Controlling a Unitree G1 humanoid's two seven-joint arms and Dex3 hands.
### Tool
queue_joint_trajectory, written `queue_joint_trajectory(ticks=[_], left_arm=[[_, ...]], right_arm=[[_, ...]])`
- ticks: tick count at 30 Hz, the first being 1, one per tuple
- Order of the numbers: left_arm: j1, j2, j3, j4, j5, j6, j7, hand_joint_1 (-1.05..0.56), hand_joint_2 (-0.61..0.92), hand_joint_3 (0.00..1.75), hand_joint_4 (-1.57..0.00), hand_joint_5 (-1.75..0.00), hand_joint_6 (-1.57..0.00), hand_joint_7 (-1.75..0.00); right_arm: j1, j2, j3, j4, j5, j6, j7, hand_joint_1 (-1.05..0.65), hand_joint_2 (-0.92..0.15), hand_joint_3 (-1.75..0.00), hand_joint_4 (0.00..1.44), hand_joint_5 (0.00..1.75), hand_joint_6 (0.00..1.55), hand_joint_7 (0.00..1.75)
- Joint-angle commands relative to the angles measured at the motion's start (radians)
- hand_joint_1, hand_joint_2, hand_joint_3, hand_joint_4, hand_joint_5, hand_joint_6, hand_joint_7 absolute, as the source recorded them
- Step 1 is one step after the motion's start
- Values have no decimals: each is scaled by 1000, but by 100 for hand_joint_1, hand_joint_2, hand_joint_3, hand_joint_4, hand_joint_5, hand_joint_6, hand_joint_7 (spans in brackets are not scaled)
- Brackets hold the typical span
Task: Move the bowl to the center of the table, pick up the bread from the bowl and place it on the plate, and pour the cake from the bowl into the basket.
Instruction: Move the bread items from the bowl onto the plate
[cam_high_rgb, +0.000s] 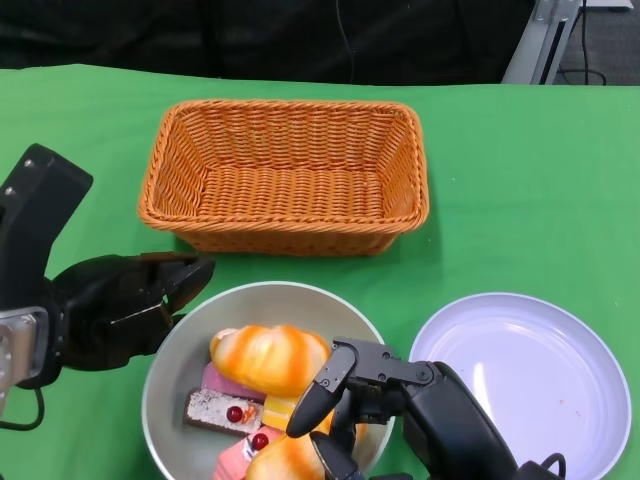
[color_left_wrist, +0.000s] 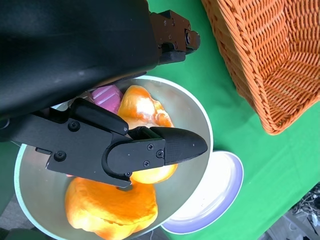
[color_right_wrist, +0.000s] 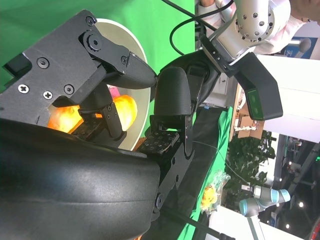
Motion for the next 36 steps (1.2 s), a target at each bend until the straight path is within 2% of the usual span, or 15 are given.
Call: queue_joint_trajectory(ticks=[1,5,11,16,24,28,32,34,36], left_arm=[[-10,-2,8,8,-5,-10,9,-70,92,51,-7,-1,-3,-1],[27,-57,37,12,28,-151,85,-69,92,51,-10,-2,-7,-3],[45,-60,50,13,46,-233,120,-70,92,49,-11,-3,-10,-3],[69,-71,59,4,80,-333,170,-71,92,46,-20,-6,-17,-5],[95,-85,82,8,104,-453,203,-76,92,44,-26,-8,-23,-5],[123,-97,96,-1,110,-528,213,-72,92,42,-30,-10,-29,-7],[152,-117,122,11,102,-651,208,-65,92,33,-40,-13,-38,-8],[168,-137,142,29,99,-742,212,-64,92,26,-50,-16,-46,-9],[175,-153,156,40,93,-790,217,-62,92,21,-59,-17,-54,-8]], right_arm=[[1,1,-3,-6,-2,-11,-7,-12,-44,-115,87,156,72,128],[4,0,-4,-7,1,-13,-7,-11,-44,-114,88,156,72,128],[5,-3,-7,-1,3,-23,-6,-12,-44,-115,89,155,72,127],[5,-6,-9,1,4,-24,-1,-12,-43,-116,89,155,72,127],[16,-3,-11,-8,10,-11,0,-13,-44,-113,87,149,71,125],[22,-13,-14,-19,-36,-18,-21,-14,-50,-94,81,130,71,107],[32,-25,-19,-50,-112,-29,-48,-25,-79,-33,75,120,77,76],[42,-30,-25,-79,-148,-25,-60,-29,-86,-15,75,112,76,67],[51,-34,-33,-105,-175,-19,-65,-32,-88,-6,77,105,75,59]])
